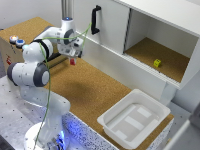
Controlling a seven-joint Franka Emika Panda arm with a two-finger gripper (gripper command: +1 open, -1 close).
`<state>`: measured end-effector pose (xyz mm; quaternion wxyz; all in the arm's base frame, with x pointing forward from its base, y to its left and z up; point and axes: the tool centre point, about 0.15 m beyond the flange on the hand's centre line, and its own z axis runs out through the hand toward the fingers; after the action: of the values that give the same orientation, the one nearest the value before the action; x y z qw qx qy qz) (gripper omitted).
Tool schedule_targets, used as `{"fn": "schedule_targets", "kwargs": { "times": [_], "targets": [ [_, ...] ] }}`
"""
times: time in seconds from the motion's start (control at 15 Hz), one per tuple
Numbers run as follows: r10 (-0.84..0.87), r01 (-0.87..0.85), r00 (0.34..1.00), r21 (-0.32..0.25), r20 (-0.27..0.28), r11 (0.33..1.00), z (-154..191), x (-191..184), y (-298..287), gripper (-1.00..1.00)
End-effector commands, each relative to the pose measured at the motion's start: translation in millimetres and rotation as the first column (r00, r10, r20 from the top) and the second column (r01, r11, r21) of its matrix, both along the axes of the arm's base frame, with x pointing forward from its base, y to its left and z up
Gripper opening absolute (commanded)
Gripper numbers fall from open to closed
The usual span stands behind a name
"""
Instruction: Place the pink object on the table
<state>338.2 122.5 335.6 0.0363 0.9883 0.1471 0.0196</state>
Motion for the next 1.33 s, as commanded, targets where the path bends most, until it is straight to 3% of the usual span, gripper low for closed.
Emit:
{"fn": "schedule_targets", "kwargs": {
  "times": [0.0,0.4,0.8,1.27],
  "targets": [
    [-0.096,0.097,0.993,0.006,-0.061,0.995,-52.0,36.9,-33.9,-1.0],
    [-0.179,0.18,0.982,0.02,-0.058,0.983,-72.5,59.1,-68.4,-1.0],
    [-0.226,0.226,0.974,0.009,0.004,0.974,-92.8,67.8,-83.1,-1.0],
    [-0.348,0.348,0.937,0.055,-0.011,0.936,-116.9,67.1,-93.6,-1.0]
  ]
}}
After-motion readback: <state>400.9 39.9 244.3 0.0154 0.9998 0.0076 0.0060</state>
